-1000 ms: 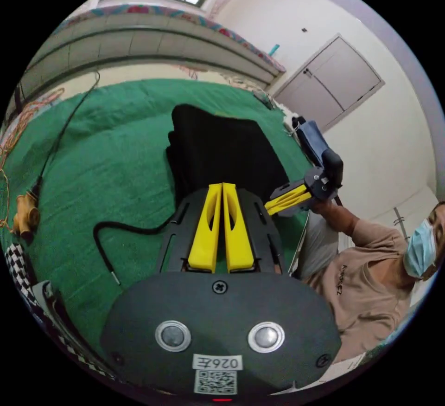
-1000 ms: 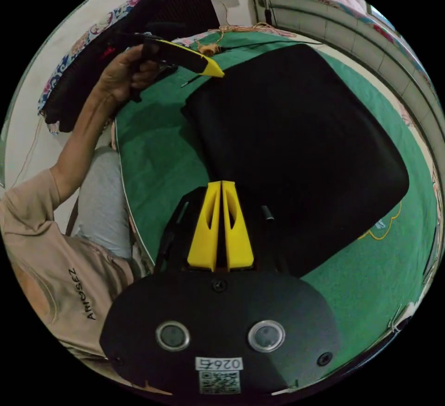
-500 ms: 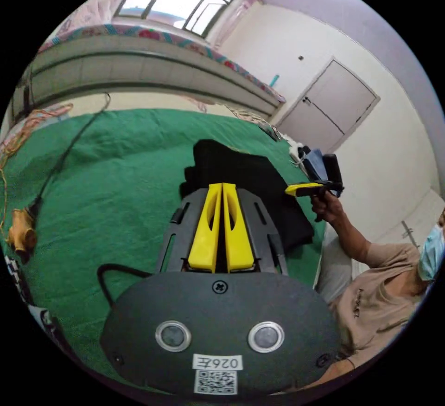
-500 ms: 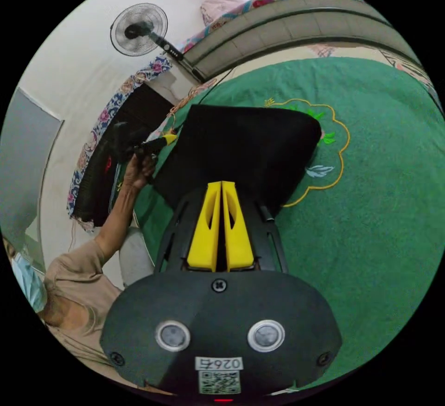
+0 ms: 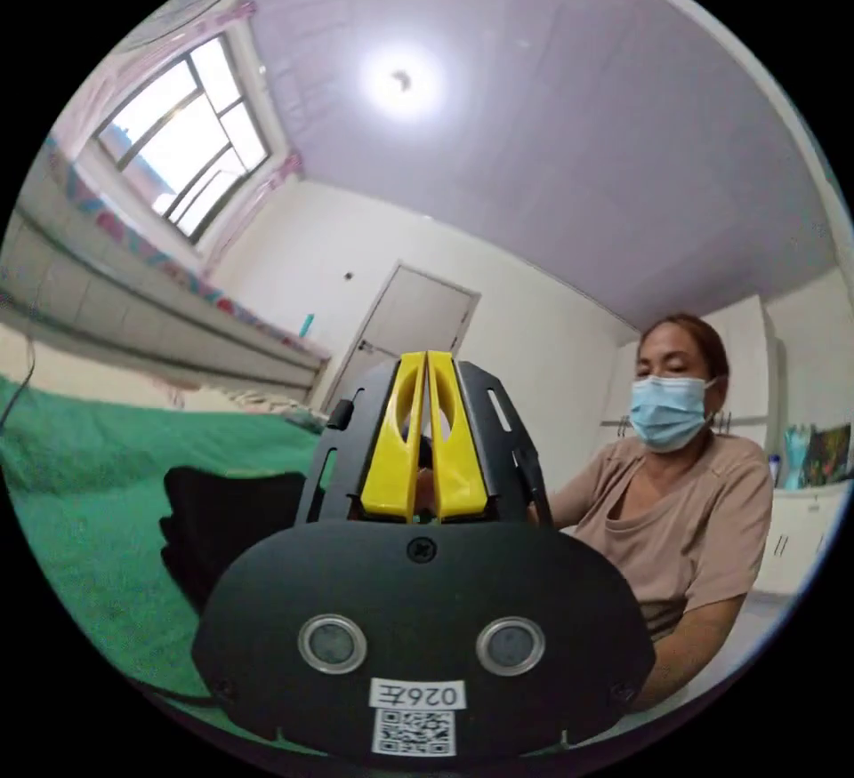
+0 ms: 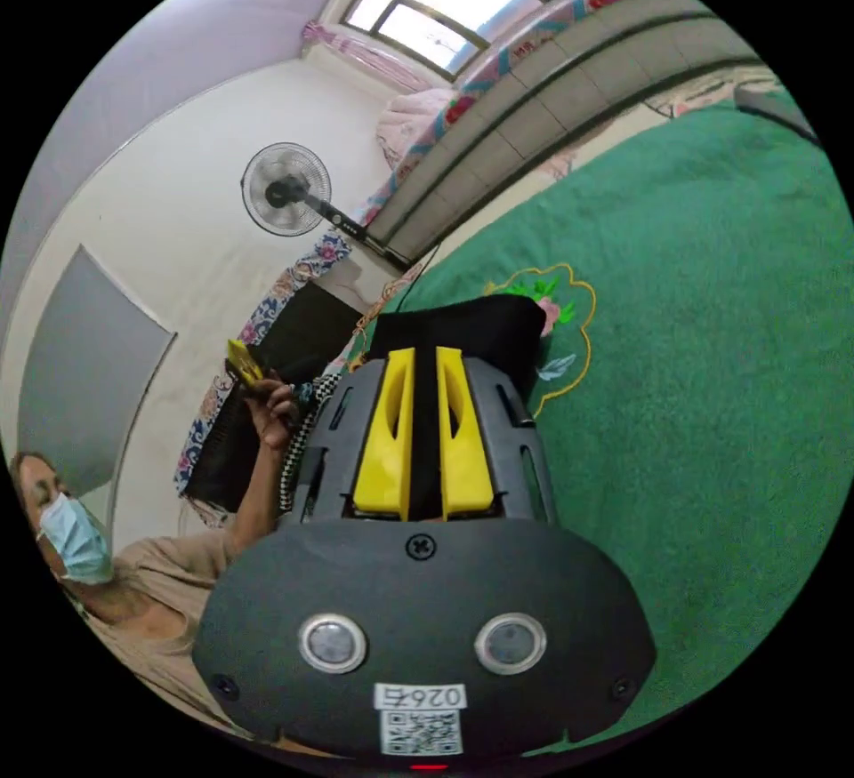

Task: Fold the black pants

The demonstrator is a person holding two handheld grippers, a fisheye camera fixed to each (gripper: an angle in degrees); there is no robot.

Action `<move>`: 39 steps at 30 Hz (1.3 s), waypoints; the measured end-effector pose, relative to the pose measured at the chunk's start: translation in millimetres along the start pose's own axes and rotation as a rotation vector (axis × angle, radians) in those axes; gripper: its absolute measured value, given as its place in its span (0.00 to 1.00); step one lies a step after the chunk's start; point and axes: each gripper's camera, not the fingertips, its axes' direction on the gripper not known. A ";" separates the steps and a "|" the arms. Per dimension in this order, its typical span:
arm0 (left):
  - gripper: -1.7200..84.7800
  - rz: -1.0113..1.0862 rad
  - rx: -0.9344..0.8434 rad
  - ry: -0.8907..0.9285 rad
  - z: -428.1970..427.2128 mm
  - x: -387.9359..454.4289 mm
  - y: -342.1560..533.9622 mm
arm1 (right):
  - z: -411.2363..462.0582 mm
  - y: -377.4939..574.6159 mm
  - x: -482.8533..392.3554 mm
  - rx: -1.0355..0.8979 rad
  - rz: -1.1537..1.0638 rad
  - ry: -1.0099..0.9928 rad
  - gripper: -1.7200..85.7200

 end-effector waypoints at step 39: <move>0.22 -0.262 -0.752 -0.894 81.0 -58.8 31.0 | 44.6 -6.0 12.0 -0.108 -0.005 0.089 0.16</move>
